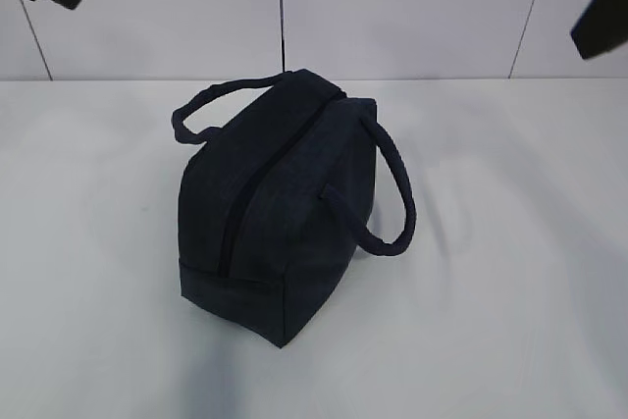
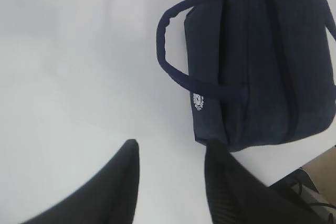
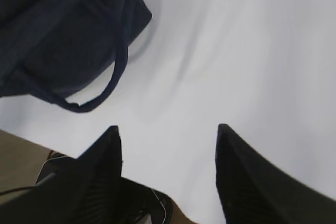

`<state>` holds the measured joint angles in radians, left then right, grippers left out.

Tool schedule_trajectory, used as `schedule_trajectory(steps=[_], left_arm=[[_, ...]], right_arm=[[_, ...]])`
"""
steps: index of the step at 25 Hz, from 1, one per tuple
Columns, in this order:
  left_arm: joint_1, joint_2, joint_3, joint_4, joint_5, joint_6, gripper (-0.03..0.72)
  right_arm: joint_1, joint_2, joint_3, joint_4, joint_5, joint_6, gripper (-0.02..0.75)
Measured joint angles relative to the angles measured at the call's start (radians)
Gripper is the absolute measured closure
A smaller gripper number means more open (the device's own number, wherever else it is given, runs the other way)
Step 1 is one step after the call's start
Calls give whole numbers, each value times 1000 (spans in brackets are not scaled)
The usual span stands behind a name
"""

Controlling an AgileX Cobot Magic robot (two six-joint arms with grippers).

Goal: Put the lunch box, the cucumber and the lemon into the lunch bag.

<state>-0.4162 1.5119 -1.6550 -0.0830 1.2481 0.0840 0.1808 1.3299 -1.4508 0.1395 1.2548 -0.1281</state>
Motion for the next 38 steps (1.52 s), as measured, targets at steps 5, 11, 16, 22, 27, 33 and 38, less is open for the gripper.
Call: schedule_trajectory(steps=[5, 11, 16, 22, 27, 33, 38], left_arm=[[0, -166, 86, -8, 5, -1, 393], [0, -388, 203, -36, 10, -1, 444], [0, -549, 331, -65, 16, -1, 449], [0, -749, 469, -67, 18, -1, 450], [0, -912, 602, -76, 18, -1, 451], [0, -1094, 775, -92, 1, -1, 451], [0, -1216, 917, -92, -33, -1, 451]], right_arm=[[0, -191, 182, 11, 0, -13, 297], [0, -457, 295, 17, 2, -83, 297], [0, -644, 353, 15, 6, -101, 297], [0, -838, 489, -3, 10, -105, 297], [0, -1021, 628, -9, -20, -105, 297], [0, -1184, 780, -9, -52, -103, 297], [0, -1303, 856, -9, -52, -103, 297]])
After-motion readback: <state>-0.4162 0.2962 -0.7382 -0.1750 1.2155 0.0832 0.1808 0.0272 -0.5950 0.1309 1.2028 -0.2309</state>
